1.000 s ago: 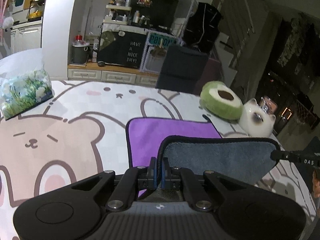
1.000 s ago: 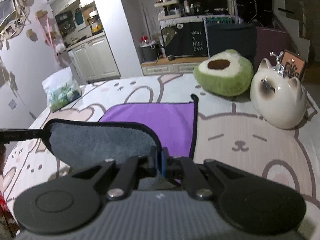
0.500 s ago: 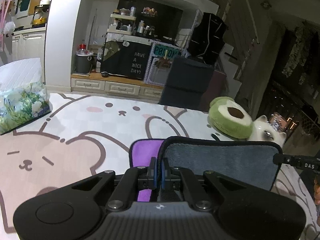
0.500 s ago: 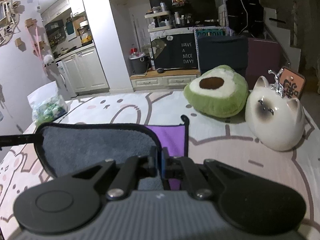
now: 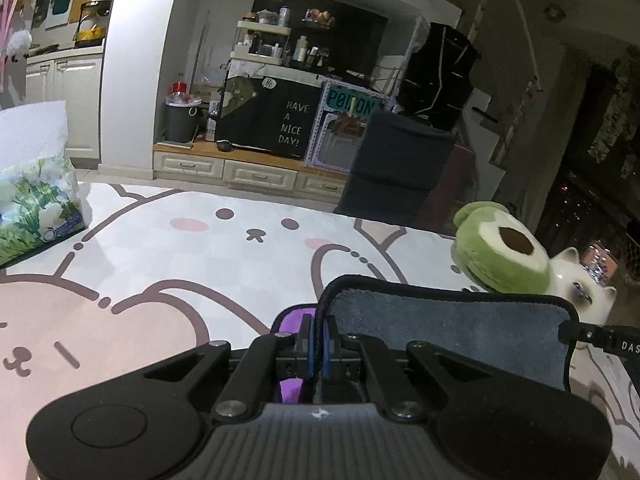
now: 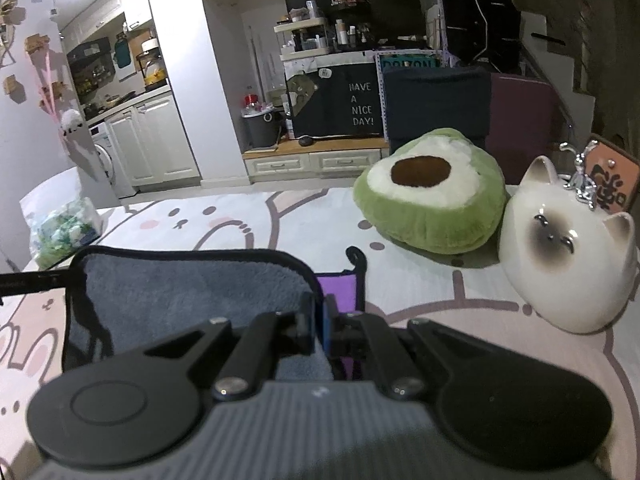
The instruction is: Fold towel
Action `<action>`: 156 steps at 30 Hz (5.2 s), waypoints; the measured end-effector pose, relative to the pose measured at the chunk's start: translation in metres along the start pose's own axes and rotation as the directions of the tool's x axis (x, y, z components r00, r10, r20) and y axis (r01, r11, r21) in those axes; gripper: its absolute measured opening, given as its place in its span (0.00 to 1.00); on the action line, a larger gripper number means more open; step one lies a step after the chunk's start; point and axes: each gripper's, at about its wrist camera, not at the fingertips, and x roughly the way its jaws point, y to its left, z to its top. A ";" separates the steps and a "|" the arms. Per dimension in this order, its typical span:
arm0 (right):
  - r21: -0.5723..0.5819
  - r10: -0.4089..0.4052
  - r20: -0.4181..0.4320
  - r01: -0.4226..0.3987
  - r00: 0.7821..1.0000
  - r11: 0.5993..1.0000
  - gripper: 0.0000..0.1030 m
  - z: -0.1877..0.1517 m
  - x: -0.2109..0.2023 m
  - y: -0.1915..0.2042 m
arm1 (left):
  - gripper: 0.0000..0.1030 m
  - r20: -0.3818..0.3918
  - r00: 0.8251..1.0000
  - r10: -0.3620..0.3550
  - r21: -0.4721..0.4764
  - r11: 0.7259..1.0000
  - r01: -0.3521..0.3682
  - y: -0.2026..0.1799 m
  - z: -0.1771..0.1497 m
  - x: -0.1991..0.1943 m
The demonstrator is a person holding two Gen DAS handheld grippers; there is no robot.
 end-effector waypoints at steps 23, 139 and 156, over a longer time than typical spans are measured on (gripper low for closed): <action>0.026 -0.055 -0.057 0.057 0.997 0.998 0.05 0.012 0.079 -0.005 | 0.04 -0.039 0.998 0.057 -0.053 0.997 -0.059 0.011 0.005 0.068; -0.013 -0.032 -0.013 0.032 0.999 0.999 1.00 -0.004 -0.138 0.051 | 1.00 -0.058 0.996 0.070 0.102 0.993 -0.064 -0.080 -0.002 -0.166; -0.035 -0.039 0.034 0.040 0.999 0.999 1.00 -0.030 -0.178 0.061 | 1.00 -0.034 0.996 0.084 0.163 0.984 -0.078 -0.097 -0.024 -0.210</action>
